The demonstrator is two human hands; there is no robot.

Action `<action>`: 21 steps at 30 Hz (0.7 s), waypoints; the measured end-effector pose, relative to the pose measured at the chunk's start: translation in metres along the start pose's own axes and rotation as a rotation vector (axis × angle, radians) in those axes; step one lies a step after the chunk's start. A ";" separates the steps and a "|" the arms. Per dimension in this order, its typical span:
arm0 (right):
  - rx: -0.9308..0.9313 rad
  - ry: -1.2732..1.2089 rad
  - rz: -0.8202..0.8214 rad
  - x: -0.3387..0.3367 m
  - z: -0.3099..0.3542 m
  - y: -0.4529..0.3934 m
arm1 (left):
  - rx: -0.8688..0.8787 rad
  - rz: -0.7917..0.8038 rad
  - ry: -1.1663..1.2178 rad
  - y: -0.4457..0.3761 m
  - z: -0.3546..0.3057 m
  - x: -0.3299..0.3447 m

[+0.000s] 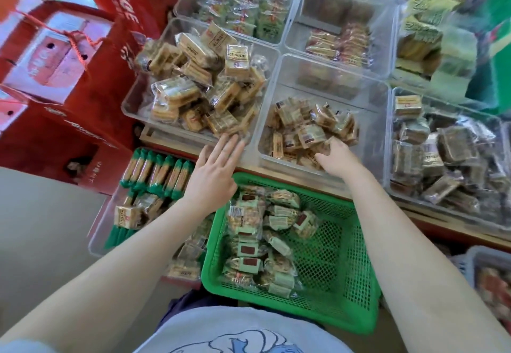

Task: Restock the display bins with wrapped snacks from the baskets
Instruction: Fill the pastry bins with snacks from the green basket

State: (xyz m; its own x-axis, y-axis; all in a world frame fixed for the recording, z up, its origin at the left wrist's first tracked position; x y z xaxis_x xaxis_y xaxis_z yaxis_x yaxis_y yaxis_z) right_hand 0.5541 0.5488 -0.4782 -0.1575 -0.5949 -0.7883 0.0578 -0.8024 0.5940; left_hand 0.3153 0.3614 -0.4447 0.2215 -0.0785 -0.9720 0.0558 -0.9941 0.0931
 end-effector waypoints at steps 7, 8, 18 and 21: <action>-0.559 -0.156 -0.654 0.010 0.113 0.142 | 0.055 -0.157 0.175 0.012 0.006 -0.022; -0.664 -0.174 -0.639 0.033 0.130 0.162 | 0.020 -0.237 0.202 0.023 0.014 -0.026; -0.754 0.690 0.237 0.303 0.187 0.187 | -0.634 0.349 0.405 0.191 0.116 0.097; -0.723 0.774 0.182 0.314 0.190 0.187 | -0.679 0.317 0.492 0.209 0.119 0.106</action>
State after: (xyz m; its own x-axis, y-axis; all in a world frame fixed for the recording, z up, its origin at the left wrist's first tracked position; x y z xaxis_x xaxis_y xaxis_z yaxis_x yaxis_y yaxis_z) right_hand 0.3282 0.2210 -0.5843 0.5644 -0.3732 -0.7363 0.6273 -0.3859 0.6764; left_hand 0.2345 0.1361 -0.5543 0.7078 -0.1457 -0.6912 0.4509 -0.6601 0.6008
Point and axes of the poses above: each hand's wrist, its own y-axis away from the middle knuckle, its own x-axis out of the palm, z = x × y, the point moved 10 cm from there along -y, towards the middle knuckle, and after that the axes turned 4 degrees about x, right-handed, at the moved point
